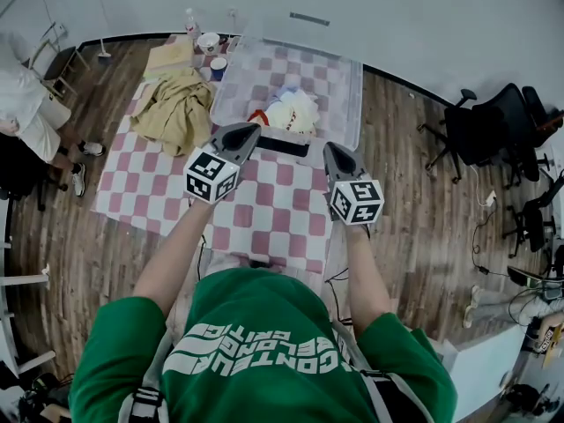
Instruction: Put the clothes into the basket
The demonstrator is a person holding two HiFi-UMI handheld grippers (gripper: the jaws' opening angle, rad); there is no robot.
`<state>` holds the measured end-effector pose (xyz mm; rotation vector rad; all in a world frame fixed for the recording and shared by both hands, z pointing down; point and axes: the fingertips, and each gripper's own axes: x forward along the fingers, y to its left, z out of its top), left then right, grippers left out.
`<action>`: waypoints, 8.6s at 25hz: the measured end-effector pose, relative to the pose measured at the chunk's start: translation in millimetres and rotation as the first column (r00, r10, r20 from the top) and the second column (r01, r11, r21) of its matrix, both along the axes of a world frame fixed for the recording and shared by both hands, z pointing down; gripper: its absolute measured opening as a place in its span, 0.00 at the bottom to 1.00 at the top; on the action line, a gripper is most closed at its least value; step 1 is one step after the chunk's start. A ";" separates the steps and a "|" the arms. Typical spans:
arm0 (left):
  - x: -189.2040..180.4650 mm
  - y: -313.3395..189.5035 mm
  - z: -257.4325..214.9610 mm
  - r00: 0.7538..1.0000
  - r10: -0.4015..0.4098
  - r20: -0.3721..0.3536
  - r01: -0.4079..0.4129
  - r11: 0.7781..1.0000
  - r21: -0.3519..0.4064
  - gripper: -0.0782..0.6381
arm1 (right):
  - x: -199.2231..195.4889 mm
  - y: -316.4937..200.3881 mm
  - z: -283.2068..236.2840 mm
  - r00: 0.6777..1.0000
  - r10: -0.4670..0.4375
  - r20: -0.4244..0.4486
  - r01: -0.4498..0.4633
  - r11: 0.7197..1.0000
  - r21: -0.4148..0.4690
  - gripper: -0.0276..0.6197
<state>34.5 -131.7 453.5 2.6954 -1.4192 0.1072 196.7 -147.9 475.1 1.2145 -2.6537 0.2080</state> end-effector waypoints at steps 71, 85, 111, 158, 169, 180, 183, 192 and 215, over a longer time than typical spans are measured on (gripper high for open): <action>-512.7 -121.1 190.1 0.998 -0.011 0.066 0.029 0.963 -0.268 0.12 | -453.3 -91.6 152.8 0.986 0.078 -0.145 -0.119 0.945 -0.304 0.06; -510.4 -188.9 262.1 0.985 0.115 0.129 -0.056 0.919 -0.391 0.50 | -453.3 -124.8 236.1 0.975 0.113 -0.191 -0.193 0.856 -0.479 0.53; -491.7 -229.9 371.0 0.961 0.209 0.183 -0.061 0.802 -0.595 0.67 | -480.0 -143.3 353.3 0.978 0.145 -0.151 -0.209 0.692 -0.691 0.60; -421.3 -165.0 -43.7 0.998 0.040 -0.058 -0.040 0.999 -0.005 0.20 | -502.9 -140.9 -49.5 0.984 0.034 0.173 -0.023 0.998 -0.066 0.22; -369.3 -153.2 -181.1 1.000 0.008 0.005 -0.009 0.978 0.208 0.20 | -452.8 -135.5 -183.8 0.971 -0.066 0.229 0.034 0.990 0.139 0.22; -280.6 -151.3 -283.3 0.998 0.050 0.033 -0.059 0.927 0.371 0.20 | -365.2 -134.5 -283.3 0.963 -0.073 0.259 -0.007 0.955 0.297 0.22; -250.3 -154.1 -291.0 0.996 0.079 0.029 -0.084 0.920 0.383 0.20 | -335.1 -135.2 -291.6 0.965 -0.049 0.256 -0.033 0.951 0.309 0.22; -155.6 -168.9 -285.4 0.981 0.190 0.035 -0.189 0.909 0.371 0.20 | -241.7 -141.8 -286.9 0.966 0.064 0.250 -0.140 0.943 0.301 0.22; -18.8 -247.4 -126.4 0.950 0.312 0.015 -0.313 0.947 0.072 0.20 | -110.4 -207.4 -131.1 0.931 0.305 0.200 -0.313 0.950 0.009 0.22</action>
